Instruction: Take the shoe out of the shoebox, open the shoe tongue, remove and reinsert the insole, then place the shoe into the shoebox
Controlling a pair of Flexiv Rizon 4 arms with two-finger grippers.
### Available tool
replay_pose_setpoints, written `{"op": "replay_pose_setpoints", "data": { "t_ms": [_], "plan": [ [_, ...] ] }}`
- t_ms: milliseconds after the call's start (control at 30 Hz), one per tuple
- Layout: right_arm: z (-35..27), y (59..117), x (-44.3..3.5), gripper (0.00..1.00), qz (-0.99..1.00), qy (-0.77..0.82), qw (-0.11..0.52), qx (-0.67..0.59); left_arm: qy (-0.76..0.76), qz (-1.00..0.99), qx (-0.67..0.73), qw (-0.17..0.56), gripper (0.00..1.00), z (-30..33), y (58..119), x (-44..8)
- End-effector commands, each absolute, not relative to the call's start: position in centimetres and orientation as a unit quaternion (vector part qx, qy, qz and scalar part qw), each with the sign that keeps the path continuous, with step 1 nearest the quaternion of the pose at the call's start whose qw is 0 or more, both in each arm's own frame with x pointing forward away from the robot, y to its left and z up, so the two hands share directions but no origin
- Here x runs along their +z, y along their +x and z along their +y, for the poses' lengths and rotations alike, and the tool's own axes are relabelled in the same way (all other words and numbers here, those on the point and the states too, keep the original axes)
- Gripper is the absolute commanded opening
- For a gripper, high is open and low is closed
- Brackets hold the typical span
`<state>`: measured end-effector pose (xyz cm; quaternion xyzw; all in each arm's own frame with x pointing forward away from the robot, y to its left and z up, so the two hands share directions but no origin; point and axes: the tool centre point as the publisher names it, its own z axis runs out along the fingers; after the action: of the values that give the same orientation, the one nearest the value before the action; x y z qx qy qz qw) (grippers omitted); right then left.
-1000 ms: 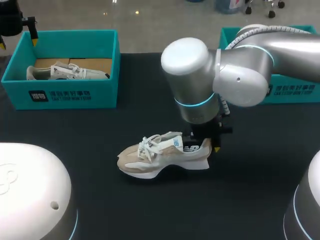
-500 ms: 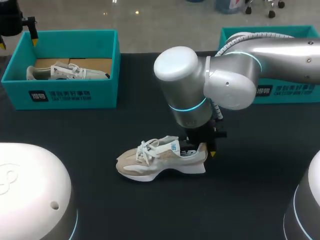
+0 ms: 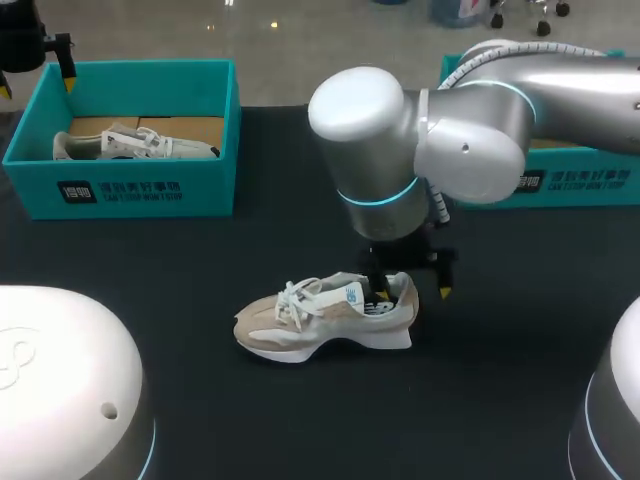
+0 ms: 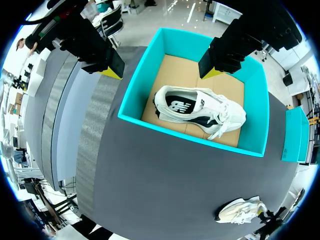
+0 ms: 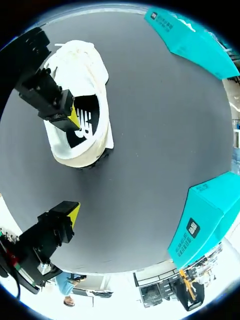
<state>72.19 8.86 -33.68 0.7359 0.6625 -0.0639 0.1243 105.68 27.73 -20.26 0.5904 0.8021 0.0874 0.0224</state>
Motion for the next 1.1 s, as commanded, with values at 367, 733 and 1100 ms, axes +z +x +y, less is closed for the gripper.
{"op": "replay_pose_setpoints", "data": {
  "t_ms": [367, 733, 1100],
  "plan": [
    [9.2, 71.2, -25.6, 1.00, 0.877, 0.468, 0.049, 0.098, 0.590, 0.802, 0.088, 0.022, 1.00, 27.7, 105.6, -20.2],
    [9.2, 71.2, -25.6, 1.00, 0.877, 0.468, 0.049, 0.098, 0.590, 0.802, 0.088, 0.022, 1.00, 27.7, 105.6, -20.2],
    [8.8, 71.4, -27.0, 1.00, 0.969, 0.022, 0.080, 0.234, 0.590, 0.802, 0.088, 0.022, 1.00, 27.7, 105.6, -20.2]
  ]
}}
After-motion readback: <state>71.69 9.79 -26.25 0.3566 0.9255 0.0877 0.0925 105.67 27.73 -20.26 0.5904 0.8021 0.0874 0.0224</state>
